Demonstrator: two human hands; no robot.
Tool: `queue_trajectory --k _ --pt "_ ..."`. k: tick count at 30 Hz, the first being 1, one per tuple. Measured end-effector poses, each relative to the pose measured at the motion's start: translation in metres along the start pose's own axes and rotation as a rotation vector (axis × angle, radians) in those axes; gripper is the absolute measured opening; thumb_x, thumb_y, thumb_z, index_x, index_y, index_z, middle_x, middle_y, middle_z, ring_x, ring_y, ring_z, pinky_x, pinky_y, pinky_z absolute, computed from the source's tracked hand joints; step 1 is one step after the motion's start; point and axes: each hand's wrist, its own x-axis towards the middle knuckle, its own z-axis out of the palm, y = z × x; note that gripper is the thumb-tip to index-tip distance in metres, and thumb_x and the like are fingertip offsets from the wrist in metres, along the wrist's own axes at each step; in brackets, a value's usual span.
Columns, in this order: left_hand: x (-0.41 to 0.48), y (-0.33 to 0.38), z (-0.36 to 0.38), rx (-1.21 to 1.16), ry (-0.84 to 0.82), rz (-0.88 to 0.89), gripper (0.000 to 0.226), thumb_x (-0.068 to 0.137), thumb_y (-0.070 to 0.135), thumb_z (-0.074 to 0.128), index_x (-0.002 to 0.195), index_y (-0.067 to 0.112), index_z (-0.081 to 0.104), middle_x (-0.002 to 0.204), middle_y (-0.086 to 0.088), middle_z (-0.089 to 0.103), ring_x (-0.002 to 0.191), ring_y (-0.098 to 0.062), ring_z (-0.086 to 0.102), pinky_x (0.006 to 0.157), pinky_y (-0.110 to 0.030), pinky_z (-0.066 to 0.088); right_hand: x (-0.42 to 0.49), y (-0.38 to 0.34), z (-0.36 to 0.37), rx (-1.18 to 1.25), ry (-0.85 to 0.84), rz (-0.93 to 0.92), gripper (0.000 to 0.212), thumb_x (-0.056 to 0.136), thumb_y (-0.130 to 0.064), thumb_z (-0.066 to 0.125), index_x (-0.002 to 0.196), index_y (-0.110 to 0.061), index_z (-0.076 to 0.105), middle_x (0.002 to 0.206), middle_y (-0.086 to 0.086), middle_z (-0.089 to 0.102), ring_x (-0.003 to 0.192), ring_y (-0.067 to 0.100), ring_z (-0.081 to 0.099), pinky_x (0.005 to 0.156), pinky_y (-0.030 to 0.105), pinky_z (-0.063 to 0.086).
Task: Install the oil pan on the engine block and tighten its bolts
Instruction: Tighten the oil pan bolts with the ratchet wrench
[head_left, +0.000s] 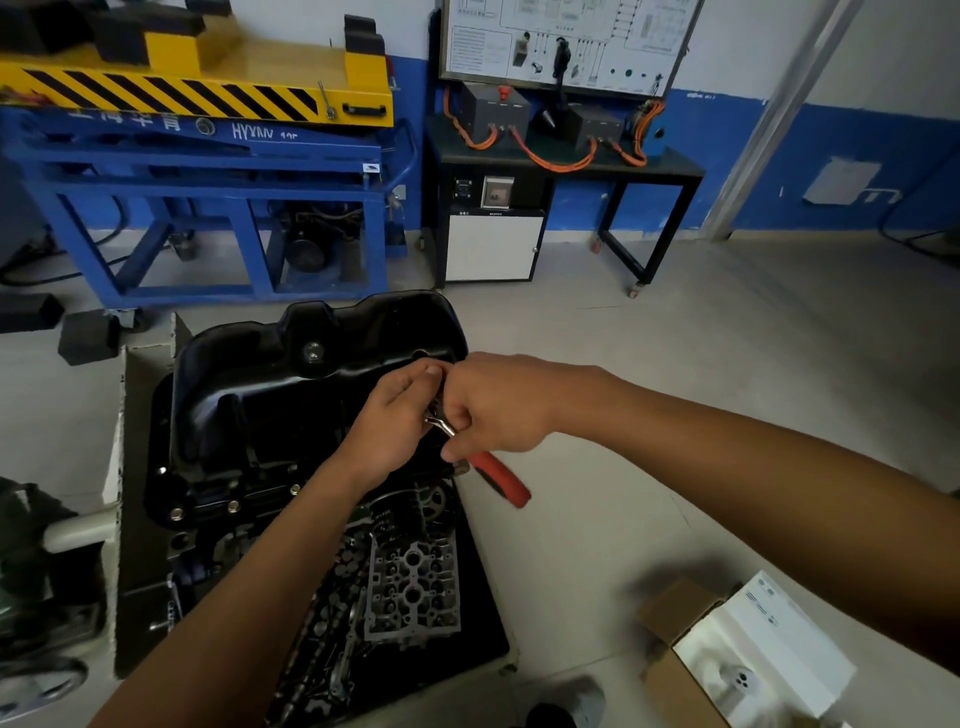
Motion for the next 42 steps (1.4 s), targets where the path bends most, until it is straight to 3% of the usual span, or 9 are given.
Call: queue_trajectory --k 6,10,14,20,26,30,33,37,42 --pt "0.000 -0.005 -0.007 0.004 -0.030 -0.009 0.046 0.107 0.021 0.037 0.083 0.037 0.074 0.061 0.009 0.056 0.054 -0.007 0.044 0.053 -0.025 0.035 0.006 0.009 -0.011 -0.209 0.142 0.037 0.041 0.088 -0.037 0.072 0.059 -0.020 0.049 0.063 -0.001 0.051 0.056 0.013 0.047 0.048 0.028 0.029" --pt "0.005 -0.010 -0.013 -0.043 -0.058 -0.037 0.034 0.100 0.035 0.040 0.117 0.030 0.069 0.055 0.002 0.040 0.051 -0.013 0.033 0.054 -0.030 0.029 0.015 0.013 -0.008 -0.377 0.340 0.021 0.017 0.093 -0.031 0.064 0.082 -0.018 0.063 0.068 -0.003 0.043 0.061 0.018 0.045 0.054 0.030 0.032" --pt "0.006 -0.011 -0.015 -0.077 -0.102 -0.038 0.035 0.104 0.033 0.042 0.135 0.027 0.058 0.058 0.004 0.036 0.052 -0.012 0.031 0.051 -0.024 0.030 0.016 0.020 0.002 -0.333 0.434 -0.029 0.015 0.098 -0.025 0.055 0.089 -0.018 0.064 0.085 0.002 0.063 0.079 0.023 0.058 0.061 0.032 0.038" --pt "0.002 -0.011 -0.008 -0.018 0.108 0.013 0.030 0.100 0.033 0.050 0.111 0.013 0.069 0.055 0.007 0.048 0.051 -0.008 0.040 0.050 -0.021 0.035 0.007 0.024 -0.003 -0.203 0.338 0.019 0.033 0.091 -0.034 0.065 0.067 -0.025 0.043 0.067 -0.007 0.046 0.062 0.018 0.049 0.056 0.031 0.035" --pt "0.004 -0.011 0.002 0.033 0.335 0.082 0.030 0.105 0.019 0.049 0.081 0.013 0.066 0.066 -0.020 0.053 0.061 -0.024 0.047 0.058 -0.034 0.041 -0.001 -0.005 0.011 -0.125 0.280 -0.049 0.043 0.090 -0.034 0.066 0.057 -0.025 0.040 0.053 -0.009 0.045 0.048 0.004 0.041 0.046 0.025 0.031" --pt "0.003 -0.007 0.001 -0.002 0.188 0.081 0.049 0.107 0.017 0.045 0.066 0.034 0.066 0.062 0.009 0.060 0.061 -0.006 0.055 0.061 -0.021 0.045 0.002 -0.017 0.023 -0.006 0.237 -0.101 0.043 0.091 -0.032 0.066 0.054 -0.023 0.045 0.049 -0.011 0.046 0.046 0.004 0.047 0.046 0.024 0.030" --pt "0.000 -0.005 0.000 -0.019 0.089 0.051 0.042 0.106 0.021 0.041 0.076 0.029 0.068 0.071 0.007 0.065 0.069 -0.008 0.059 0.068 -0.022 0.048 0.003 -0.015 0.021 0.067 0.136 -0.086 0.041 0.091 -0.031 0.069 0.057 -0.018 0.050 0.052 -0.010 0.048 0.056 -0.010 0.049 0.049 0.024 0.031" --pt "0.002 -0.005 -0.002 0.011 0.032 0.036 0.033 0.107 0.016 0.038 0.093 0.010 0.067 0.084 -0.005 0.067 0.083 -0.018 0.062 0.080 -0.031 0.050 0.002 -0.010 0.013 0.088 0.007 -0.058 0.040 0.089 -0.033 0.072 0.060 -0.016 0.051 0.056 -0.006 0.051 0.052 0.003 0.047 0.052 0.025 0.036" --pt "0.001 -0.001 -0.001 -0.010 -0.002 0.005 0.034 0.108 0.007 0.032 0.100 0.005 0.065 0.072 0.008 0.068 0.067 -0.001 0.061 0.062 -0.014 0.047 0.003 0.002 0.001 -0.004 -0.028 0.044 0.036 0.082 -0.034 0.079 0.062 -0.016 0.055 0.058 -0.004 0.054 0.050 0.009 0.046 0.051 0.026 0.038"
